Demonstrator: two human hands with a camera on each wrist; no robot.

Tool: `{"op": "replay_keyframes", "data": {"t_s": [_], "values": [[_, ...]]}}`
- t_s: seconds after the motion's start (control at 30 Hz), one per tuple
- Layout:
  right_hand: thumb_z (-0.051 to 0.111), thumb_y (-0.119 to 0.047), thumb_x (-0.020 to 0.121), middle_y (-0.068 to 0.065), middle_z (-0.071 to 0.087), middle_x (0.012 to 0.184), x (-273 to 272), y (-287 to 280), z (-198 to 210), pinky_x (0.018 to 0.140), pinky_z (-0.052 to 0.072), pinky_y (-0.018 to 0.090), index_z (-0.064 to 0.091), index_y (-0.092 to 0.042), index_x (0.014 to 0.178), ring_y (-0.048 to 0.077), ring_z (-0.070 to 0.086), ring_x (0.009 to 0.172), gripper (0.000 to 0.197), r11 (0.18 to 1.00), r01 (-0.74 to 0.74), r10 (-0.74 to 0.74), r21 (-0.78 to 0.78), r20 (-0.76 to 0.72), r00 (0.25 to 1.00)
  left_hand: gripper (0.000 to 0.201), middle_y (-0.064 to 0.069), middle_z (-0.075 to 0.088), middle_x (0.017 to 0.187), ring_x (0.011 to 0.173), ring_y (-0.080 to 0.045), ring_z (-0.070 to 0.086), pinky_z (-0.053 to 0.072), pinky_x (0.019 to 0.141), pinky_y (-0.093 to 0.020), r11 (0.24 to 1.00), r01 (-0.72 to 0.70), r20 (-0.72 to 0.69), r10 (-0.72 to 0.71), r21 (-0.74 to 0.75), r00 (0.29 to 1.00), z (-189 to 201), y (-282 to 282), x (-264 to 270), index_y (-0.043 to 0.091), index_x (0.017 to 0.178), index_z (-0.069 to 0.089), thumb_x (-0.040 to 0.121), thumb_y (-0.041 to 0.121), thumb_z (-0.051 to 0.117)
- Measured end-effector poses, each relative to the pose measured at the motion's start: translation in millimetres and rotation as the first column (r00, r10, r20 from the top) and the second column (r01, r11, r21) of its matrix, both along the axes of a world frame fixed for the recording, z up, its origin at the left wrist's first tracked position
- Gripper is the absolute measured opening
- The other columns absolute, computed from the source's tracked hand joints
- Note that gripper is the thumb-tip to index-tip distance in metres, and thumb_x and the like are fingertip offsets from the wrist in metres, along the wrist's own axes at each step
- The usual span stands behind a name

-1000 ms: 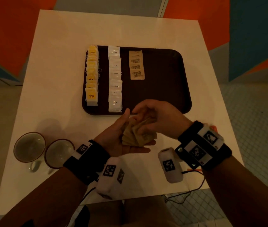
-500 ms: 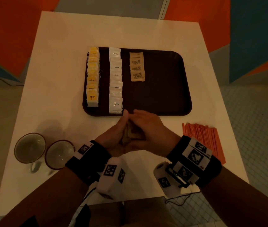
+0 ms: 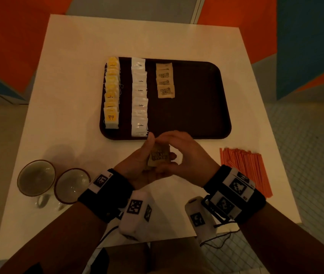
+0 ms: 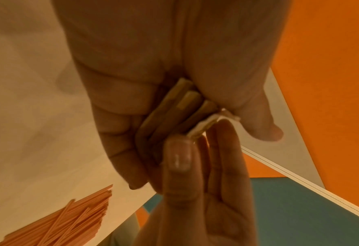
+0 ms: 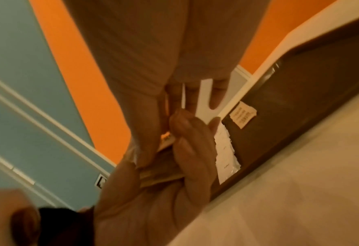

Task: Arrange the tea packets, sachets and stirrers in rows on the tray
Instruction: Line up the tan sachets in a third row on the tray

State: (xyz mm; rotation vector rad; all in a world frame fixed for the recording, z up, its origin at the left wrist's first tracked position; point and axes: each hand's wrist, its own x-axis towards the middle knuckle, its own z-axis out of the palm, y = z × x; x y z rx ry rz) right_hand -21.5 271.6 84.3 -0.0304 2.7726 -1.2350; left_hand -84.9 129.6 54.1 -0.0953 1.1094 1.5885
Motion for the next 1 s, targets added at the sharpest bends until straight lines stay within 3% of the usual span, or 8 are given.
{"op": "replay_keyframes", "data": {"t_s": [0.13, 0.23, 0.33, 0.47, 0.63, 0.77, 0.87, 1.0], "values": [[0.063, -0.042, 0.073, 0.002, 0.064, 0.116, 3, -9, 0, 0.09, 0.033, 0.009, 0.064, -0.015, 0.112, 0.005, 0.046, 0.105, 0.048, 0.997, -0.009, 0.022, 0.078, -0.165, 0.986, 0.077, -0.016, 0.062, 0.116, 0.105, -0.029, 0.063, 0.051, 0.086, -0.037, 0.999, 0.033, -0.01, -0.033, 0.009, 0.999, 2, 2, -1, 0.021, 0.119, 0.059, 0.067, 0.072, 0.032], [0.058, -0.029, 0.08, 0.006, 0.07, 0.107, 2, -15, 2, 0.091, 0.03, 0.0, 0.069, -0.009, 0.102, 0.006, 0.051, 0.102, 0.031, 0.999, 0.002, 0.011, 0.053, -0.247, 0.969, 0.07, -0.012, 0.066, 0.116, 0.109, -0.026, 0.063, 0.049, 0.094, -0.041, 1.0, -0.014, -0.025, 0.014, -0.009, 1.0, 5, 3, 1, 0.027, 0.109, 0.065, 0.068, 0.072, 0.031], [0.058, -0.018, 0.086, -0.002, 0.069, 0.103, 2, -6, 3, 0.086, 0.037, 0.013, 0.07, -0.017, 0.1, 0.006, 0.055, 0.095, 0.018, 0.996, 0.09, -0.091, -0.018, -0.287, 0.953, 0.07, -0.009, 0.07, 0.096, 0.087, -0.019, 0.069, 0.055, 0.077, -0.03, 0.998, -0.053, -0.009, 0.053, -0.036, 0.999, 1, 2, 1, 0.024, 0.099, 0.068, 0.065, 0.074, 0.033], [0.057, -0.009, 0.088, -0.005, 0.064, 0.098, 3, 9, 9, 0.074, 0.042, 0.017, 0.068, -0.014, 0.095, -0.001, 0.054, 0.086, 0.014, 0.983, 0.154, -0.18, -0.102, -0.341, 0.923, 0.075, -0.007, 0.067, 0.083, 0.075, -0.021, 0.069, 0.057, 0.062, -0.029, 0.996, -0.074, 0.085, 0.078, -0.049, 0.993, 0, -1, 0, 0.017, 0.114, 0.057, 0.064, 0.07, 0.041], [0.054, -0.01, 0.088, 0.01, 0.064, 0.092, 11, 12, 17, 0.074, 0.053, 0.029, 0.063, -0.006, 0.09, 0.02, 0.064, 0.084, 0.011, 0.81, 0.115, -0.129, -0.575, 0.017, 0.991, 0.07, -0.004, 0.071, 0.092, 0.086, -0.02, 0.07, 0.058, 0.07, -0.028, 1.0, 0.026, 0.06, -0.026, -0.006, 0.998, 5, -1, 2, 0.022, 0.109, 0.062, 0.069, 0.071, 0.031], [0.059, 0.002, 0.083, 0.0, 0.061, 0.101, 9, 11, 15, 0.08, 0.056, 0.035, 0.062, -0.012, 0.089, 0.018, 0.064, 0.095, 0.016, 0.871, 0.09, -0.057, -0.483, 0.083, 0.995, 0.069, -0.009, 0.069, 0.106, 0.095, -0.024, 0.068, 0.058, 0.074, -0.03, 0.999, 0.049, 0.046, -0.049, -0.004, 0.998, 10, 1, 3, 0.026, 0.114, 0.061, 0.071, 0.07, 0.031], [0.055, 0.006, 0.084, -0.008, 0.06, 0.092, 7, 13, 19, 0.073, 0.054, 0.027, 0.062, -0.011, 0.087, 0.009, 0.063, 0.083, 0.019, 0.872, 0.115, -0.074, -0.475, 0.105, 0.992, 0.062, -0.01, 0.068, 0.108, 0.098, -0.027, 0.068, 0.058, 0.076, -0.032, 1.0, 0.024, 0.049, -0.023, -0.019, 0.999, 9, 0, 4, 0.026, 0.114, 0.061, 0.075, 0.066, 0.033], [0.05, 0.002, 0.087, 0.006, 0.063, 0.076, -1, 9, 16, 0.068, 0.053, 0.027, 0.063, -0.009, 0.083, 0.014, 0.061, 0.07, 0.017, 0.88, 0.236, -0.139, -0.413, 0.251, 0.958, 0.046, -0.012, 0.069, 0.105, 0.094, -0.026, 0.069, 0.058, 0.076, -0.034, 0.998, 0.009, 0.052, -0.005, -0.069, 0.999, 4, 3, 0, 0.021, 0.11, 0.063, 0.083, 0.053, 0.045]]}}
